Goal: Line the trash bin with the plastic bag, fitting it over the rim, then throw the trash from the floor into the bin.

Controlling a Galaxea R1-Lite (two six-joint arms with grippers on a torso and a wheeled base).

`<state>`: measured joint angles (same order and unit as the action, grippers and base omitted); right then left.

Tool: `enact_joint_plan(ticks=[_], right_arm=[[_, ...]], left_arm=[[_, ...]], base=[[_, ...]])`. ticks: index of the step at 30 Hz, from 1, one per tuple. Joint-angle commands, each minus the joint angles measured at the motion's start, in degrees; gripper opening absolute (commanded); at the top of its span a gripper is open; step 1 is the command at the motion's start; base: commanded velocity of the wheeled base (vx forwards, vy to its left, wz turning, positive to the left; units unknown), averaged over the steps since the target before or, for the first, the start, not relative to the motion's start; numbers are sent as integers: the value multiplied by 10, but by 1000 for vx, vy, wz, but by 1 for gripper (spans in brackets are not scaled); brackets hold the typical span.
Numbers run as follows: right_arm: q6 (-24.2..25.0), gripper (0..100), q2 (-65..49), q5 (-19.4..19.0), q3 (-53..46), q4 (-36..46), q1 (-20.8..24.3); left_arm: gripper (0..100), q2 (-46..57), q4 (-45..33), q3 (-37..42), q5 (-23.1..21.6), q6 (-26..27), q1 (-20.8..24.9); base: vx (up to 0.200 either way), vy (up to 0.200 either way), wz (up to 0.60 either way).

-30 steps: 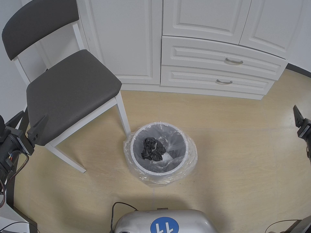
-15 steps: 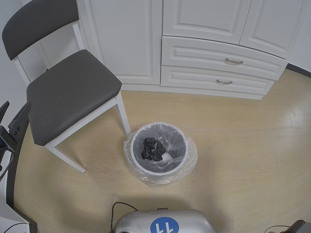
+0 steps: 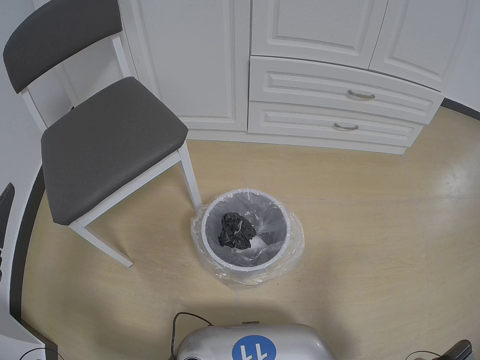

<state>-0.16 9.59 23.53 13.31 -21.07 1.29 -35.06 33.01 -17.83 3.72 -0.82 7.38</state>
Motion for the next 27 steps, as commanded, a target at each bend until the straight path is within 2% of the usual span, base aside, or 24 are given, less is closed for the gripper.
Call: enact_joint_plan(ticks=[1, 21, 27], right_arm=[[4, 100, -91, 1, -5, 26, -7], [40, 100, -96, 13, -34, 30, -12], [40, 100, -96, 51, -36, 8, -12]], left_arm=[[100, 72, -28, -6, 4, 1, 0], [100, 148, -106, -17, 4, 2, -1], [100, 155, -110, -16, 5, 2, -1]], base=[[0, 0, 0], [0, 0, 0], [0, 0, 0]])
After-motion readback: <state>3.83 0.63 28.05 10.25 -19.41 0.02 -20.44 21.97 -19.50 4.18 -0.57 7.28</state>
